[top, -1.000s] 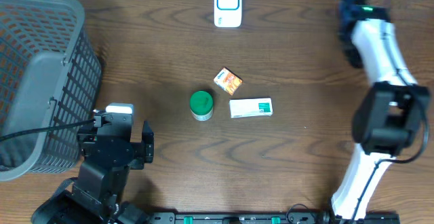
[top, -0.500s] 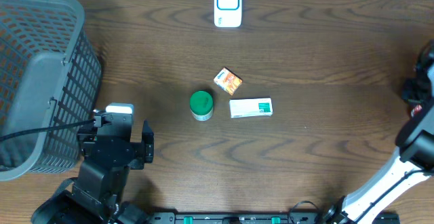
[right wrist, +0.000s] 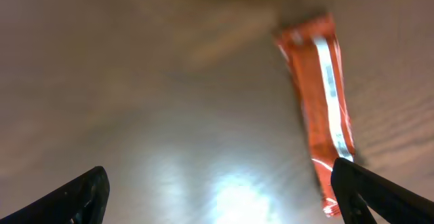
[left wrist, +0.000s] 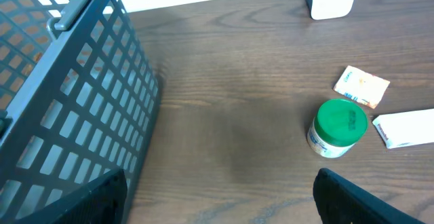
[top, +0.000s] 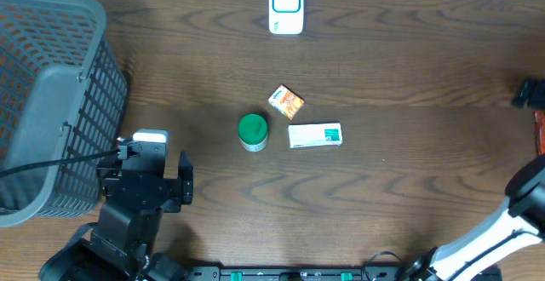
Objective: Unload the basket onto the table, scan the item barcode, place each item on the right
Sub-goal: 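Carry the chocolate bar right and drop it at the table edge, then reach the right gripper to the Panadol box and grasp it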
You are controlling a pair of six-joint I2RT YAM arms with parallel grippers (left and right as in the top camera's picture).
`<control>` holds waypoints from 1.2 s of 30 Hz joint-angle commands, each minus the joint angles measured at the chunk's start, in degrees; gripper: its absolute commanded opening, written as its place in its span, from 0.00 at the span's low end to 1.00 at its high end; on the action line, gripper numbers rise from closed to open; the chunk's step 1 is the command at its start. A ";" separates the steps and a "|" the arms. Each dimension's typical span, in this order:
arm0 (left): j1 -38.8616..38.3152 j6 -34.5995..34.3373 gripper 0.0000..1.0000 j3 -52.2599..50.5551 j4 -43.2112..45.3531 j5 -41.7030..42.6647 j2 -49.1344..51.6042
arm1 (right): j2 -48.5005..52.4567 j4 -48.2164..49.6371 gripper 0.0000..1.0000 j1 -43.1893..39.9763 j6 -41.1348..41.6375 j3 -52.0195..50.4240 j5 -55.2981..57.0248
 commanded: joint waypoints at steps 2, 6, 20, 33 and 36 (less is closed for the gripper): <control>-0.17 -0.33 0.88 -0.17 -0.13 -0.55 -0.24 | -8.87 -1.99 0.99 6.05 3.61 1.84 -13.92; -0.17 -0.35 0.88 -0.17 -0.13 -0.55 -0.24 | -11.28 -6.88 0.99 15.13 9.57 1.84 -15.32; -0.17 -0.35 0.88 -0.17 -0.13 -0.55 -0.24 | -11.13 -12.24 0.99 46.93 30.99 -4.44 -18.75; -0.17 -0.33 0.88 -0.17 -0.13 -0.55 -0.24 | -11.04 3.37 0.98 62.29 86.73 -28.52 -8.44; -0.17 -0.35 0.88 -0.17 -0.13 -0.55 -0.24 | -11.02 9.38 0.95 62.27 89.39 -34.14 -8.48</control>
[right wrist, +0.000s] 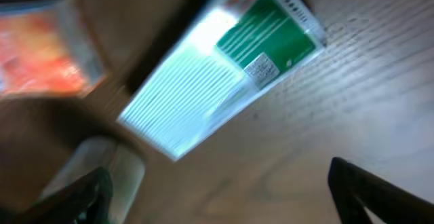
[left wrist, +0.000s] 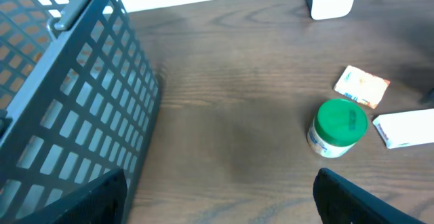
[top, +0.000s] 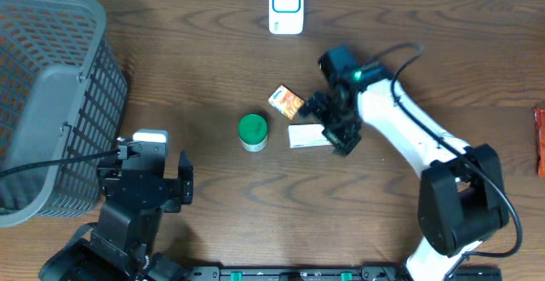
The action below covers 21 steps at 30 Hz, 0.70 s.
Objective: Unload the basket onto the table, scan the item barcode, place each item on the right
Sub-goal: 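Reach the right gripper to the Panadol box and grasp it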
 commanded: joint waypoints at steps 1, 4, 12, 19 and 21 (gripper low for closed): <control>-0.17 -0.33 0.88 -0.15 -0.11 -0.57 -0.24 | 0.57 4.28 0.95 -0.15 10.62 -5.57 1.57; -0.17 -0.35 0.88 -0.15 -0.11 -0.55 -0.24 | 0.57 6.99 0.94 -0.13 12.83 -7.52 1.97; -0.17 -0.35 0.88 -0.15 -0.11 -0.57 -0.24 | 0.81 10.67 0.93 0.37 22.80 -8.76 5.03; -0.17 -0.35 0.88 -0.15 -0.11 -0.57 -0.24 | 1.40 12.90 0.89 0.07 27.12 -8.76 5.70; -0.17 -0.35 0.88 -0.15 -0.11 -0.55 -0.24 | 2.40 13.18 0.88 0.17 28.68 -8.76 5.55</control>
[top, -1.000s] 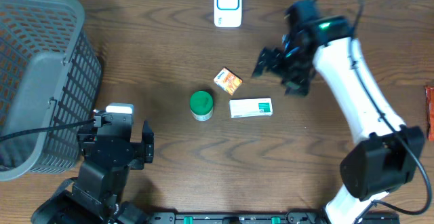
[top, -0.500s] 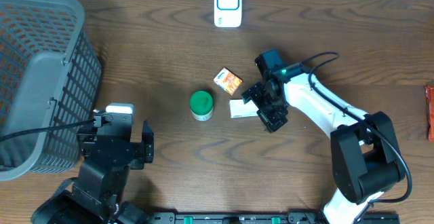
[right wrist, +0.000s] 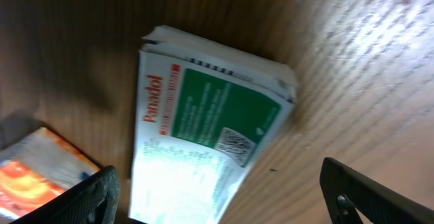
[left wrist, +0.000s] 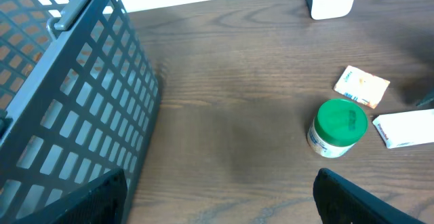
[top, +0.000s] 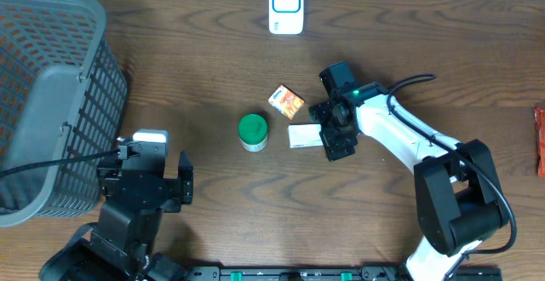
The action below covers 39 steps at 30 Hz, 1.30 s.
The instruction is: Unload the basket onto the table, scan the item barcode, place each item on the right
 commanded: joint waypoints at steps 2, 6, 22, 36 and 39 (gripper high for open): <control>-0.17 -0.33 0.88 -0.15 -0.13 -0.55 -0.24 | 3.52 0.48 0.88 0.35 5.64 -0.22 0.46; -0.17 -0.35 0.88 -0.15 -0.13 -0.55 -0.24 | 7.06 2.78 0.86 0.04 5.84 -0.22 -0.98; -0.17 -0.35 0.88 -0.15 -0.13 -0.52 -0.24 | 12.61 1.70 0.74 -2.49 -4.72 -0.20 0.33; -0.17 -0.35 0.88 -0.15 -0.13 -0.52 -0.24 | 12.59 -3.85 0.77 -6.05 -10.69 -0.17 3.58; -0.17 -0.35 0.88 -0.15 -0.13 -0.52 -0.24 | 12.59 -3.82 0.65 -6.05 -10.71 -0.17 6.75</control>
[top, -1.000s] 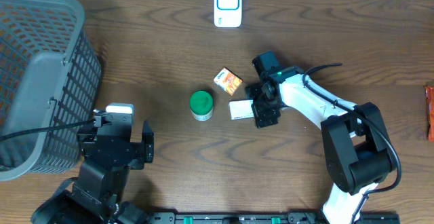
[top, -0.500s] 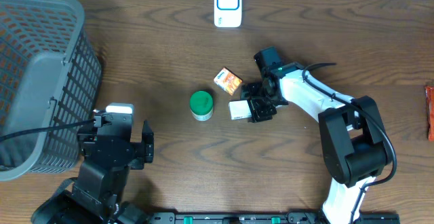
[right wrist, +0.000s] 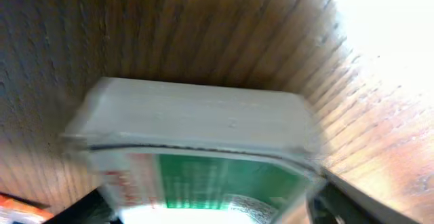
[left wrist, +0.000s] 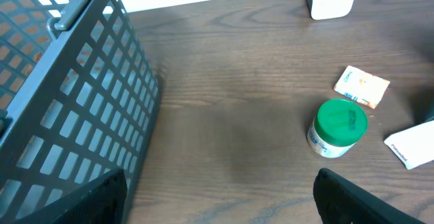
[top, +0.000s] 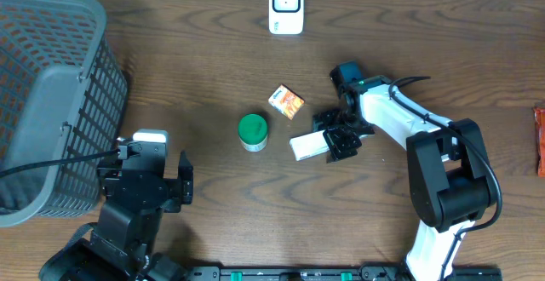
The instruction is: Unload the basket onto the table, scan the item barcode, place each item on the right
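The item is a white and green medicine box [top: 306, 146], lying askew right of the middle of the table. My right gripper [top: 335, 139] is shut on its right end. In the right wrist view the box [right wrist: 203, 129] fills the space between the jaws of the right gripper [right wrist: 217, 207]. The box's end [left wrist: 411, 146] also shows in the left wrist view. A white scanner [top: 286, 6] stands at the table's far edge. Near the front left my left gripper [top: 146, 187] stands open with nothing in it; it shows as the left gripper [left wrist: 220, 203] in its own view.
A green-lidded jar [top: 253, 132] and a small orange packet [top: 287, 102] lie just left of the box. A grey mesh basket [top: 51, 94] fills the left side. An orange-red wrapper [top: 539, 140] lies at the right edge.
My right gripper was open over the right end of the flat box. Now it is shut on that end, and the box has turned askew and shifted slightly toward the front.
My right gripper was first at the far right, open over the orange-red wrapper. Then it was above the medicine box at mid table, then close over its right end. Now it grips the box. The left arm has stayed still throughout.
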You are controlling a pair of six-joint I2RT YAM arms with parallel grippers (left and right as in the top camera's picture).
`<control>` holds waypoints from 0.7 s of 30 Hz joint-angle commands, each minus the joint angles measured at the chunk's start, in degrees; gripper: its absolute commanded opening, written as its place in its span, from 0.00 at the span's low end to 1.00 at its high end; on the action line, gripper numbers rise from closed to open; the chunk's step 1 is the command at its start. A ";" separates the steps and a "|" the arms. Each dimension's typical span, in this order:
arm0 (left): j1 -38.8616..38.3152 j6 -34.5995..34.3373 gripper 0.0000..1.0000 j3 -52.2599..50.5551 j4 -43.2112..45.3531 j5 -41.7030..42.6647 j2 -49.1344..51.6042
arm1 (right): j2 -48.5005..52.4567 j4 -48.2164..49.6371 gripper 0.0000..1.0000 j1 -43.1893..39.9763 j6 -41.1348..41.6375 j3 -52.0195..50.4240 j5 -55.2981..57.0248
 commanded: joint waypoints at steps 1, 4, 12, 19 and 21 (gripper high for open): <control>-0.17 -0.35 0.88 -0.15 -0.13 -0.57 -0.24 | 4.98 1.49 0.64 -1.22 -2.62 -3.02 16.37; -0.17 -0.35 0.88 -0.15 -0.13 -0.57 -0.24 | 4.98 1.16 0.61 -1.25 -3.23 -3.02 18.49; -0.17 -0.35 0.88 -0.15 -0.13 -0.57 -0.24 | 4.98 1.07 0.44 -1.22 -7.82 -2.97 19.28; -0.17 -0.35 0.88 -0.15 -0.13 -0.57 -0.24 | 4.92 -6.08 0.43 -1.66 -12.87 0.90 14.58; -0.17 -0.35 0.88 -0.15 -0.13 -0.57 -0.24 | 4.92 -10.51 0.43 -1.90 -15.28 3.45 14.16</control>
